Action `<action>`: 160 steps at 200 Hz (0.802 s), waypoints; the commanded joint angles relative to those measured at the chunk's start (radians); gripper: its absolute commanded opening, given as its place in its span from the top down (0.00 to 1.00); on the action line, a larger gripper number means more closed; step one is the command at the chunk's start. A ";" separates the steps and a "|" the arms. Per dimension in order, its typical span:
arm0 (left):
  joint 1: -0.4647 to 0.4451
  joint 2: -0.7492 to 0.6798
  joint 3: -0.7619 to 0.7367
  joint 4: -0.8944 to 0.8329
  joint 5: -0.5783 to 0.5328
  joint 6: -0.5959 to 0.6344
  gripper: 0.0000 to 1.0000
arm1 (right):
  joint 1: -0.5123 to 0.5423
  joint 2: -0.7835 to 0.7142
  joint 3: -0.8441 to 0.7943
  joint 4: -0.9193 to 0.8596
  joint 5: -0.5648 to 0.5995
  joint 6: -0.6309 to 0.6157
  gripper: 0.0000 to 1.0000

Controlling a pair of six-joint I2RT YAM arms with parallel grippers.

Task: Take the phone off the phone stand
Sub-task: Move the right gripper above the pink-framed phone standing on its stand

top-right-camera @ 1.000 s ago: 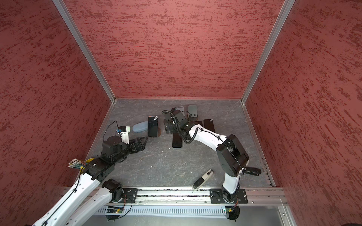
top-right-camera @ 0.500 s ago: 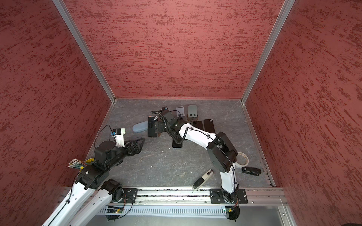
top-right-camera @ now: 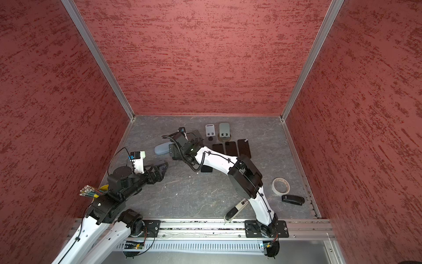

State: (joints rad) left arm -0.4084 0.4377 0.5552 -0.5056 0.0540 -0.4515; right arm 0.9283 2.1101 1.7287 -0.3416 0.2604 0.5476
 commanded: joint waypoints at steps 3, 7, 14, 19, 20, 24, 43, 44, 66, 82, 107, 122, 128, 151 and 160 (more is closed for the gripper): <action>0.008 -0.019 -0.011 -0.022 -0.002 0.028 0.00 | 0.015 0.039 0.035 -0.030 0.085 0.035 0.01; 0.009 -0.020 -0.011 -0.023 -0.003 0.029 0.00 | 0.015 0.044 0.037 -0.028 0.087 0.036 0.01; 0.010 -0.023 -0.012 -0.025 -0.002 0.028 0.00 | 0.017 0.052 0.043 -0.027 0.091 0.037 0.01; 0.010 -0.025 -0.012 -0.025 -0.001 0.028 0.00 | 0.018 0.058 0.046 -0.026 0.091 0.038 0.01; 0.010 -0.025 -0.012 -0.025 -0.001 0.028 0.00 | 0.018 0.059 0.047 -0.025 0.091 0.037 0.01; 0.011 -0.026 -0.012 -0.024 -0.001 0.027 0.00 | 0.019 0.064 0.051 -0.021 0.090 0.036 0.01; 0.011 -0.030 -0.015 -0.023 0.000 0.028 0.00 | 0.023 0.082 0.059 -0.005 0.088 0.026 0.01; 0.011 -0.030 -0.014 -0.022 0.000 0.028 0.00 | 0.023 0.084 0.060 -0.004 0.088 0.026 0.01; 0.011 -0.030 -0.015 -0.022 0.004 0.029 0.00 | 0.026 0.105 0.074 -0.004 0.092 0.026 0.01; 0.013 -0.030 -0.016 -0.022 0.006 0.029 0.00 | 0.026 0.112 0.075 0.007 0.093 0.025 0.01; 0.013 -0.032 -0.018 -0.019 0.013 0.028 0.00 | 0.027 0.124 0.080 0.020 0.097 0.029 0.01; 0.013 -0.035 -0.021 -0.016 0.022 0.028 0.00 | 0.027 0.130 0.080 0.032 0.098 0.033 0.01; 0.013 -0.034 -0.021 -0.016 0.024 0.027 0.00 | 0.027 0.132 0.080 0.036 0.100 0.035 0.01; 0.013 -0.037 -0.026 -0.013 0.030 0.028 0.00 | 0.027 0.145 0.090 0.038 0.107 0.041 0.01; 0.013 -0.041 -0.028 -0.010 0.033 0.029 0.00 | 0.027 0.149 0.095 0.035 0.116 0.047 0.01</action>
State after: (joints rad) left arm -0.4019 0.4118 0.5419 -0.5228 0.0704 -0.4362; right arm 0.9485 2.2322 1.7821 -0.3264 0.3298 0.5617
